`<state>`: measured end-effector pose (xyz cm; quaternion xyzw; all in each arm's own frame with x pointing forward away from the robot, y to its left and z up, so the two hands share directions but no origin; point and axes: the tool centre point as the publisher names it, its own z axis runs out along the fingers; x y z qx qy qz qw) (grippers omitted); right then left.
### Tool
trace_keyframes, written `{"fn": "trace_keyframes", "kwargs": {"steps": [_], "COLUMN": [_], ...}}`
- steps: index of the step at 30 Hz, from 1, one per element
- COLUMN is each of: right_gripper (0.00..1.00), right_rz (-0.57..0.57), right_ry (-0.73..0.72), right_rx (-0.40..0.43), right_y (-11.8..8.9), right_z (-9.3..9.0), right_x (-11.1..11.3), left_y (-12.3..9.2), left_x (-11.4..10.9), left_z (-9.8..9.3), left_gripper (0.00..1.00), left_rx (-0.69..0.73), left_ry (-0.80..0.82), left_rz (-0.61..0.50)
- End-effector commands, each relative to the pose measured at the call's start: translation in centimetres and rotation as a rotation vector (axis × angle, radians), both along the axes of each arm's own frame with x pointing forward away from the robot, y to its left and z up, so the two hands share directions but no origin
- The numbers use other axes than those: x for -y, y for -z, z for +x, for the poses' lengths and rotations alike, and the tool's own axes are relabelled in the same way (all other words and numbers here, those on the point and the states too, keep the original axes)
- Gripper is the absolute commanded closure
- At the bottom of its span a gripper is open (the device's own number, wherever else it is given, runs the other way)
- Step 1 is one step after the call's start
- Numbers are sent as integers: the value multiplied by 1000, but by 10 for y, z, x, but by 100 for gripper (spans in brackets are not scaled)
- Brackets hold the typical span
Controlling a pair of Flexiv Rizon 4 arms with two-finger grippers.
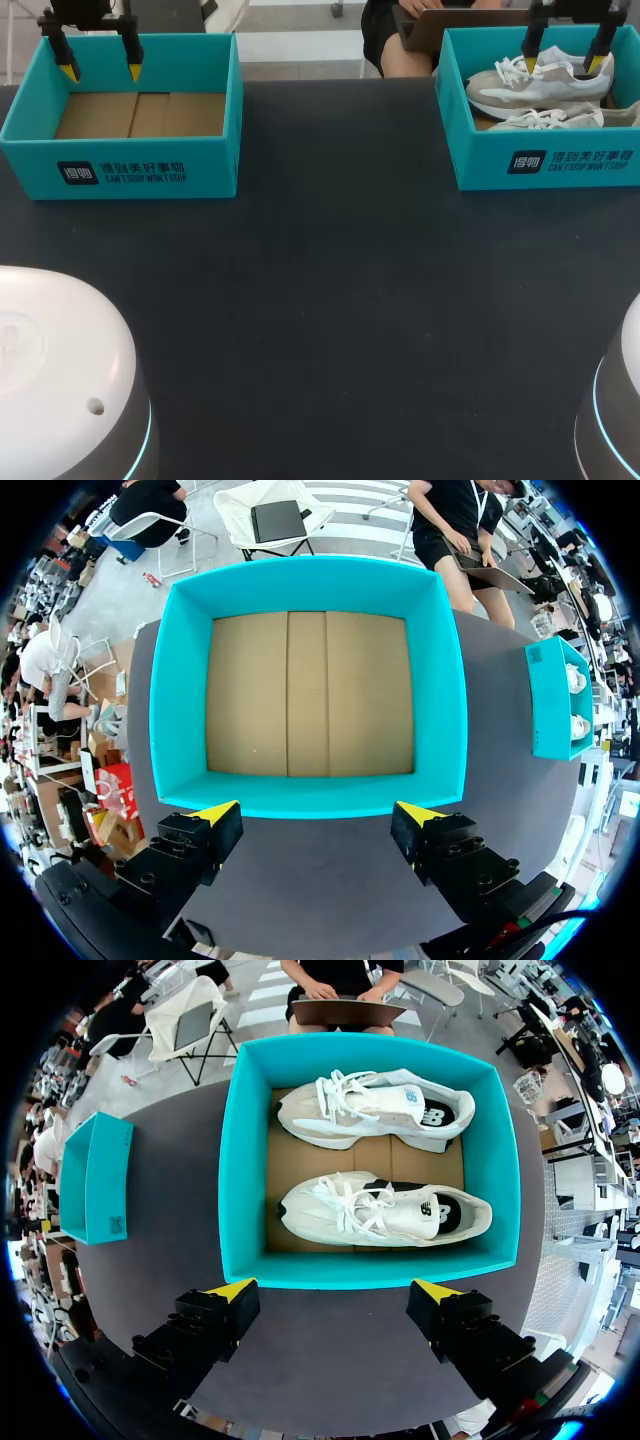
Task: Take the shoe out of the shoebox, open the shoe tongue, remove and reinsert the insole, then place the shoe into the shoebox
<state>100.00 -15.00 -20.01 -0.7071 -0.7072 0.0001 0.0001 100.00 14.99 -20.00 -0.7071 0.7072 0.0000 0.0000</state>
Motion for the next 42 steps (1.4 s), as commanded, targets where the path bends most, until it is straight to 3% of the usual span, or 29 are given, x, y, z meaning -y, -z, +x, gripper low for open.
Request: {"fn": "trace_keyframes", "kwargs": {"steps": [1,34,40,42], "right_gripper": [0,0,0,0], "right_rz": [0,0,25,-18], "right_ry": [0,0,-17,-45], "right_rx": [0,0,76,99], "right_y": [0,0,12,17], "right_z": [0,0,-9,-10], "right_x": [0,0,40,53], "left_y": [0,0,0,0], "left_x": [0,0,0,0], "left_z": [0,0,0,0], "left_gripper": [0,0,0,0], "left_rx": [0,0,0,0], "left_ry": [0,0,0,0], "left_rz": [0,0,0,0]}}
